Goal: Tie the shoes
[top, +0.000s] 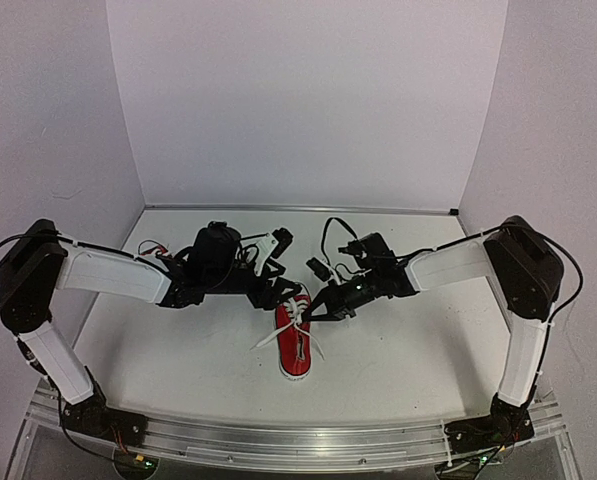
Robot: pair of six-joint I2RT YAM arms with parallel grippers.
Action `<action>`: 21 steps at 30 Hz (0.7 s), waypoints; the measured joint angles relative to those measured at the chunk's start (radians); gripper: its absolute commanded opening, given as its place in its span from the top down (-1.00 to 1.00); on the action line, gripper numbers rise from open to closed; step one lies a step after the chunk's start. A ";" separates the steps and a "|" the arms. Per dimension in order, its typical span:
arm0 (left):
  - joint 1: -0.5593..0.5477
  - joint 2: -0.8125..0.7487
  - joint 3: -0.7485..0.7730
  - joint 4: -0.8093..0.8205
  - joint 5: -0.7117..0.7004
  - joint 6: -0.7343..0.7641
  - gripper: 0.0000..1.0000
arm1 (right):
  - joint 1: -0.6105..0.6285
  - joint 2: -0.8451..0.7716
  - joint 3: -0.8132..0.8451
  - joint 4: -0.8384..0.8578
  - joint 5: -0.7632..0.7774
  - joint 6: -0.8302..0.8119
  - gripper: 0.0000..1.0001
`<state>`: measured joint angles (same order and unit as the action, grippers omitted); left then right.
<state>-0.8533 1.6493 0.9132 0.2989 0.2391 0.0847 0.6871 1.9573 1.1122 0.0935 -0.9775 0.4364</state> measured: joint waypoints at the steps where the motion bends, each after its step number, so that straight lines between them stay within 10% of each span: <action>1: 0.002 0.013 0.011 0.006 0.006 -0.028 -0.33 | 0.002 -0.003 0.000 0.000 0.001 0.001 1.00; 21: 0.043 0.136 0.064 0.049 0.145 -0.300 0.41 | 0.009 -0.033 -0.002 -0.006 0.039 0.007 1.00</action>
<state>-0.8108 1.7851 0.9772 0.3480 0.3845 -0.2153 0.6964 1.9244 1.1103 0.0870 -0.9381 0.4436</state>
